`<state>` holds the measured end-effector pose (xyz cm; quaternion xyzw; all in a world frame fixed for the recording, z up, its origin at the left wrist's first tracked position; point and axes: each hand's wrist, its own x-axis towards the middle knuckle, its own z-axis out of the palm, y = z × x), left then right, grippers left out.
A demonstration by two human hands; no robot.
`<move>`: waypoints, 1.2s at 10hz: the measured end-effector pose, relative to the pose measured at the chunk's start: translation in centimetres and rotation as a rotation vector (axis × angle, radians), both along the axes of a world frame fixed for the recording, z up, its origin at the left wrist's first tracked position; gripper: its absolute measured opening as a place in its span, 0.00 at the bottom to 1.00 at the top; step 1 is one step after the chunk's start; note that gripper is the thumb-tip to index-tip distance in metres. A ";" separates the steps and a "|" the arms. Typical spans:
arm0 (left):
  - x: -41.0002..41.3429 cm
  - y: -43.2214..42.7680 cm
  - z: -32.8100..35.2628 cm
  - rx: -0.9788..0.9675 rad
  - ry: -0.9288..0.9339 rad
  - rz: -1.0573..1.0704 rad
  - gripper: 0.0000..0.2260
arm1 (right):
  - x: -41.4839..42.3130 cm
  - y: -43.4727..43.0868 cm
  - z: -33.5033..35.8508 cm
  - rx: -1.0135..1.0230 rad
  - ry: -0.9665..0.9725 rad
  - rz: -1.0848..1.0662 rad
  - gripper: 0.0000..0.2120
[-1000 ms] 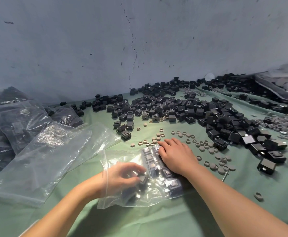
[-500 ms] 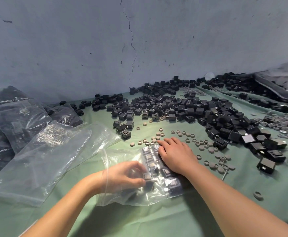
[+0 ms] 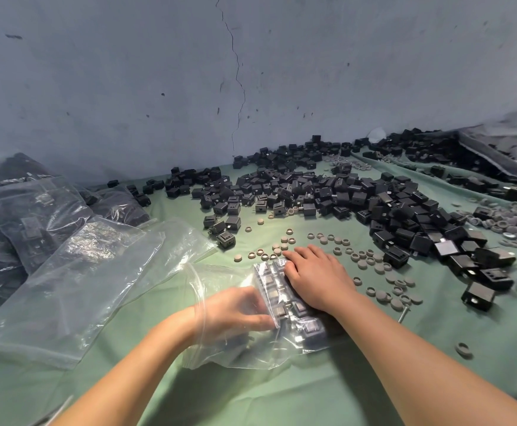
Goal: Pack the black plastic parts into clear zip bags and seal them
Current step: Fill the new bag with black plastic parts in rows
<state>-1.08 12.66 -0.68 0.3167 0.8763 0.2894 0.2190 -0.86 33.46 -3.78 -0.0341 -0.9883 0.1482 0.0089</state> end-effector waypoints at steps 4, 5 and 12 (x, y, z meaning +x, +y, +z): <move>0.0 -0.2 -0.5 -0.015 0.062 -0.028 0.08 | -0.1 0.0 -0.2 0.002 0.001 -0.001 0.25; -0.1 -1.5 0.0 0.051 -0.019 -0.022 0.07 | 0.0 0.0 -0.1 0.002 -0.001 0.000 0.25; 0.5 -6.2 -0.2 0.018 -0.138 0.078 0.20 | -0.1 0.1 -0.1 -0.010 -0.007 0.005 0.25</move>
